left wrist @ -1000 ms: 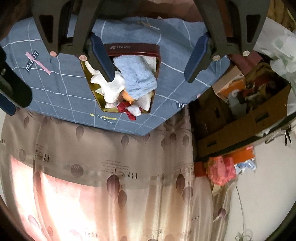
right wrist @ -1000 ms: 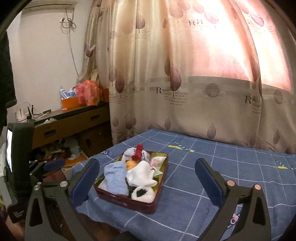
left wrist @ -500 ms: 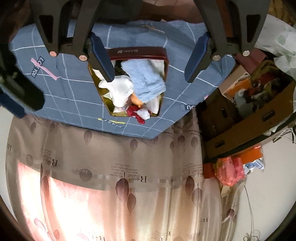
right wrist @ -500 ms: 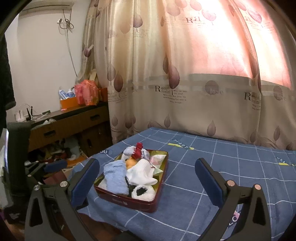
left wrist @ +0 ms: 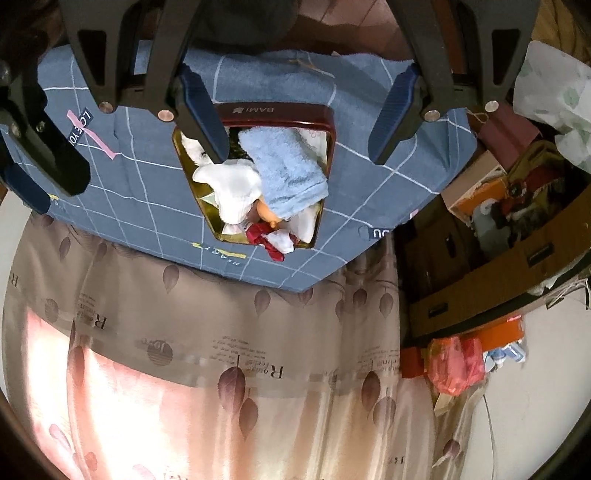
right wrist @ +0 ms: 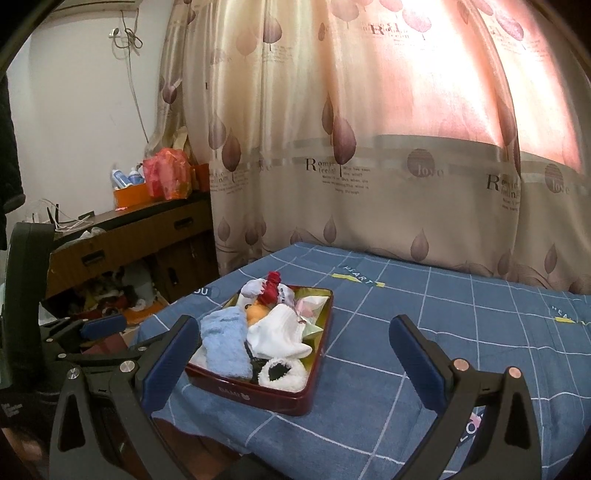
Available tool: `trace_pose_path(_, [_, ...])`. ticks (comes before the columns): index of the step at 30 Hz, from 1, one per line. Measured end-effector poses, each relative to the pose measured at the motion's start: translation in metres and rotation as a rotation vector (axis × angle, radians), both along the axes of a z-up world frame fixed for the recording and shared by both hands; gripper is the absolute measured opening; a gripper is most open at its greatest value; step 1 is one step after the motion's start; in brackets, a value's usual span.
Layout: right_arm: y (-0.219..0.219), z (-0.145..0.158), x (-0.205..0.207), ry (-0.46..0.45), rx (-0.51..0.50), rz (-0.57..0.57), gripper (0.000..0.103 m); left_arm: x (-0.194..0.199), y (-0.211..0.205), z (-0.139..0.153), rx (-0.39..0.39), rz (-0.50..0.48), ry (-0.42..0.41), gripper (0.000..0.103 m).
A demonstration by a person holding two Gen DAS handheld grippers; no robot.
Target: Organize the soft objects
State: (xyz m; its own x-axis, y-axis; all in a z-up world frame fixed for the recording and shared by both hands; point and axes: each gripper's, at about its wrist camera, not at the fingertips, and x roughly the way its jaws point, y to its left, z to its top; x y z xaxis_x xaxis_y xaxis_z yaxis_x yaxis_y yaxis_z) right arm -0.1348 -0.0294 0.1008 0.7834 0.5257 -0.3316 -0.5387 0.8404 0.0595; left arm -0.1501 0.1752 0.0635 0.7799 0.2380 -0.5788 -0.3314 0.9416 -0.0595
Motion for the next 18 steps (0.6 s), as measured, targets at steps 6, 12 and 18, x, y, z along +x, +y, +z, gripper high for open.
trace_pose_path(6, [0.0032,-0.0023,0.0012,0.007,-0.011,0.010,0.102,0.0043,0.0020,-0.0043,0.003,0.020,0.034,0.080])
trace_pose_path(12, [0.0051,-0.0042,0.0016,0.019,-0.017,0.009,0.102,0.0039,0.0068,-0.0054,-0.006,0.040,0.035,0.080])
trace_pose_path(18, [0.0057,-0.0056,0.0018,0.023,-0.021,0.011,0.102,0.0035,0.0045,-0.0039,0.024,0.057,0.028,0.080])
